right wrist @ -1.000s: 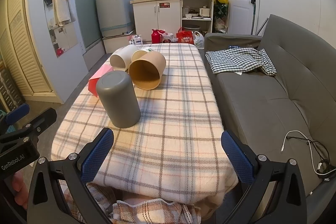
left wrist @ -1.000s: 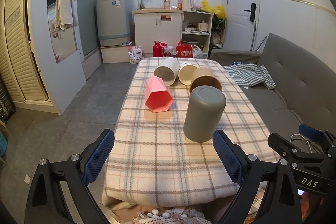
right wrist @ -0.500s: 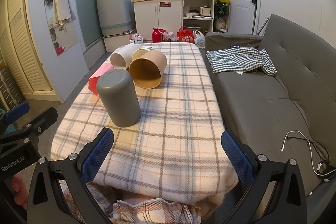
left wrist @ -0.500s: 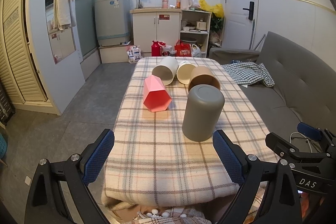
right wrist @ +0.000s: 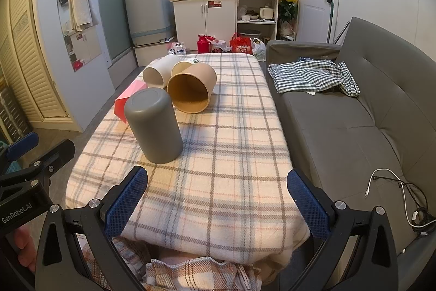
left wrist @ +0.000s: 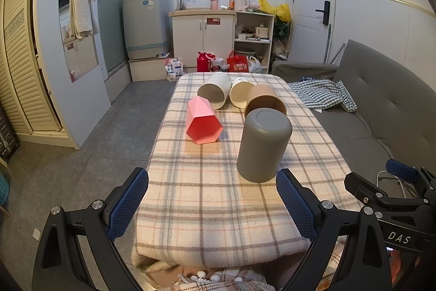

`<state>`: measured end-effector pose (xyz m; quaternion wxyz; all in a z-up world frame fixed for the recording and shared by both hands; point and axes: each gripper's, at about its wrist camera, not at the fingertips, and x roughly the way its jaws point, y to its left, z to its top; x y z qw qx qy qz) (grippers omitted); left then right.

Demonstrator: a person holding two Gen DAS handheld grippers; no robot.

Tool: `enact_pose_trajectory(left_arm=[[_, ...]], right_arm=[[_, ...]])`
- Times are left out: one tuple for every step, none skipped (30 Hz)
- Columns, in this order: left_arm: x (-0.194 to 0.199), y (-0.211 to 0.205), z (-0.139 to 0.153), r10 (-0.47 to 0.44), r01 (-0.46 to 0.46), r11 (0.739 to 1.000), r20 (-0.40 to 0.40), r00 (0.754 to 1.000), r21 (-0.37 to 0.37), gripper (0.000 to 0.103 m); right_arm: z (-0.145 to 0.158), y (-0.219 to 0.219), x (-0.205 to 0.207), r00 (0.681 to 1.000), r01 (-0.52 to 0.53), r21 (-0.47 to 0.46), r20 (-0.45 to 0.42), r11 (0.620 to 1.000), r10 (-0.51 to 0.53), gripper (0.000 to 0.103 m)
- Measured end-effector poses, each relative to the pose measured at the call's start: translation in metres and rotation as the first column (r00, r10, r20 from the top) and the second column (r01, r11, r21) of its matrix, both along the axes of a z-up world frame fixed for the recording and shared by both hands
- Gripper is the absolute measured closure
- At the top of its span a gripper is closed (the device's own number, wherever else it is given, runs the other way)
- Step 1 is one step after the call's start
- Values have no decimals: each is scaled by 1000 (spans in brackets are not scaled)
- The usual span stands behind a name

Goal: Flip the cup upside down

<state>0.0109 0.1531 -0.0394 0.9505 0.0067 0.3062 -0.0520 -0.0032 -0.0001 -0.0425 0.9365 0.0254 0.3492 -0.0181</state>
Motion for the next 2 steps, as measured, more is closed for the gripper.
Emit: enact_pose_trajectory(left_arm=[[-1,0,0,0,0,1000,0,1000,-1,6],[2,0,-1,0,0,1000,-1,1000,-2,6]], right_arm=[[0,0,0,1000,0,0,1,1000,0,0],[0,0,0,1000,0,-1,0,1000,0,0]])
